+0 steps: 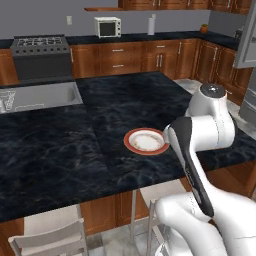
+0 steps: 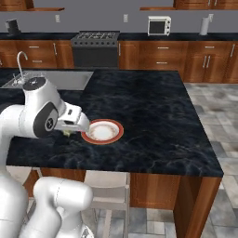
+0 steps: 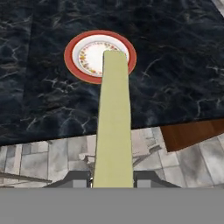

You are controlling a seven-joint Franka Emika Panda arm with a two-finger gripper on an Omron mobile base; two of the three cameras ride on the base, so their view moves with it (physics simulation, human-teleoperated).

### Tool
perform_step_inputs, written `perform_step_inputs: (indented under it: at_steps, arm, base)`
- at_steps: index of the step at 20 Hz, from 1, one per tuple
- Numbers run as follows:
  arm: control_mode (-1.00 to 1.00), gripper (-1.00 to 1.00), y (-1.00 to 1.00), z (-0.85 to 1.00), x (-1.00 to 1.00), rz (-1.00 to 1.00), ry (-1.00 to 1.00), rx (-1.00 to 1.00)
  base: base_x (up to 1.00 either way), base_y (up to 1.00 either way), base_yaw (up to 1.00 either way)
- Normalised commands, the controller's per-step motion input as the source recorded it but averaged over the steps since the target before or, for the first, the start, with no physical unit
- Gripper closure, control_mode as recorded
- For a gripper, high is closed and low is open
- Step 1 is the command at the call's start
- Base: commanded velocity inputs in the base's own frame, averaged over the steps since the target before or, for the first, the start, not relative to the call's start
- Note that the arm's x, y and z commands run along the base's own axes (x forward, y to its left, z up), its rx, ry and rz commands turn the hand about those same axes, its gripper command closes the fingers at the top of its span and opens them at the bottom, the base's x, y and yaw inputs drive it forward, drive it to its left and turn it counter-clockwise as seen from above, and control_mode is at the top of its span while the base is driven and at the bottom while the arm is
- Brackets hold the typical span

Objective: Retrieve the butter from the fridge and place it on a plate on the dining table. Then retrieve the butter knife by the fridge and place it near the plate.

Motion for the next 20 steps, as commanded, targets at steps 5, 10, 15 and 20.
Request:
perform_step_inputs:
  at_steps: [5, 10, 15, 20]
  arm:
    - [-1.00, 1.00, 0.07, -0.22, 1.00, -0.07, 0.00, 0.00]
    - [-1.00, 1.00, 0.00, -0.43, 0.93, -0.07, -0.01, 0.04]
    - [-1.00, 1.00, 0.00, -0.37, 0.78, -0.02, 0.00, 0.13]
    - [-1.00, 1.00, 0.00, -0.33, 0.61, -0.03, 0.00, 0.04]
  base:
    - [0.00, 0.00, 0.00]
    - [0.00, 0.00, 0.00]
    - [0.00, 0.00, 0.00]
    - [0.00, 0.00, 0.00]
